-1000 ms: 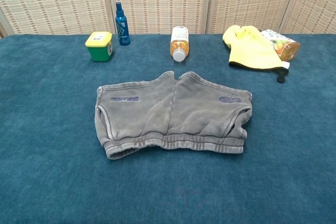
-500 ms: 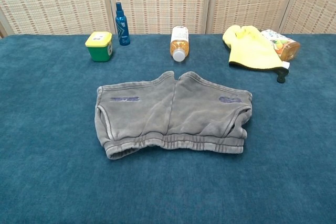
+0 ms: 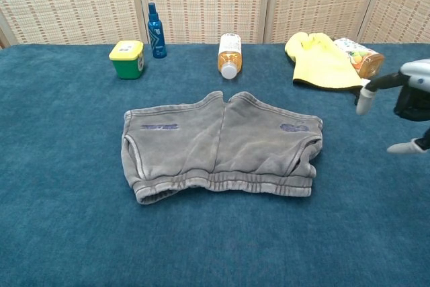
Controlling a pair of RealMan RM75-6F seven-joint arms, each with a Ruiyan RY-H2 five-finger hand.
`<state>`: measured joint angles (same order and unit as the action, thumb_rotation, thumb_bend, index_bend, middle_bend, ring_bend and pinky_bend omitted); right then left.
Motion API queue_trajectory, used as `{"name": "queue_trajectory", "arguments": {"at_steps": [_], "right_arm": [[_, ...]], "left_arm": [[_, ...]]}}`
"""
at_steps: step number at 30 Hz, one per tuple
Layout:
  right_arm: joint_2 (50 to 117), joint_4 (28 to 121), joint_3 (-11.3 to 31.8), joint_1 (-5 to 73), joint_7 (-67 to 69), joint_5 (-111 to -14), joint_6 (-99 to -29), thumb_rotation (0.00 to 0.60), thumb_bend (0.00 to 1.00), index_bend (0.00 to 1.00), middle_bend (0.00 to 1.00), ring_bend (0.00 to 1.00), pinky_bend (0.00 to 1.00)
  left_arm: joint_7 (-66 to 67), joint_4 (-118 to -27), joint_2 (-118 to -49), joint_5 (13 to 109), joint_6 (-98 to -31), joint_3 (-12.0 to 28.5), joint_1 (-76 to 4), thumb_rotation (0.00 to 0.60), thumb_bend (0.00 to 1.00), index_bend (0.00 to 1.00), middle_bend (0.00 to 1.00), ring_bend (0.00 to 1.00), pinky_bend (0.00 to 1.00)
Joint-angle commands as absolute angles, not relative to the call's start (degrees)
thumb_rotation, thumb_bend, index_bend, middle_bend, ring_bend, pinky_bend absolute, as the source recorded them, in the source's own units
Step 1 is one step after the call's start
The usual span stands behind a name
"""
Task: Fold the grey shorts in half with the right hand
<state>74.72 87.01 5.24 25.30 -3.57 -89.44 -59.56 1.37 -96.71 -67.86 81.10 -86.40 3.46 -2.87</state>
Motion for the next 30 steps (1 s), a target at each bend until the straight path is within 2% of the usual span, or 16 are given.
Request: {"name": "queue_trajectory", "arguments": {"at_steps": [1,11,16,20,25,30], "right_arm": [[79.0,83.2,5.8,28.1,-4.8,-89.1,-56.7,0.6,0.11,0.39,1.0,1.0,0.98],[87.8,73.7,6.3,33.8,-5.7,-88.8,-53.6,0.6,0.1,0.4,1.0,1.0,0.98],[91.2,70.0,6.1,35.8,-6.8,-88.3,-52.3,0.6,0.17,0.4,1.0,1.0,0.98],[93.0,67.5,5.6,36.8,-6.7,-88.2,-51.9,0.6,0.3,0.44,1.0,1.0,0.98],[93.5,65.1,4.6,36.3,-6.2,-88.8,-54.2,0.6,0.52,0.58,1.0,1.0,0.98],[91.2,65.7,3.8,34.9,-5.6,-88.9,-57.0,0.6,0.61,0.65,1.0,1.0,0.98]], "left_arm": [[1.1,-96.5,-67.9,81.0,-86.5,3.4,-2.7,0.6,0.17,0.14,0.12,0.06,0.28],[0.3,-95.1,-68.0,80.4,-86.4,3.2,-2.0,0.6,0.17,0.14,0.12,0.06,0.28],[0.2,-94.7,-68.3,80.3,-86.1,3.2,-2.0,0.6,0.17,0.14,0.12,0.06,0.28],[0.2,-94.5,-68.4,80.1,-86.0,3.2,-1.9,0.6,0.17,0.14,0.12,0.06,0.28],[0.0,-94.2,-68.4,79.8,-85.9,3.2,-1.7,0.6,0.17,0.14,0.12,0.06,0.28],[0.1,-94.4,-68.5,80.1,-85.9,3.2,-1.7,0.6,0.17,0.14,0.12,0.06,0.28]]}}
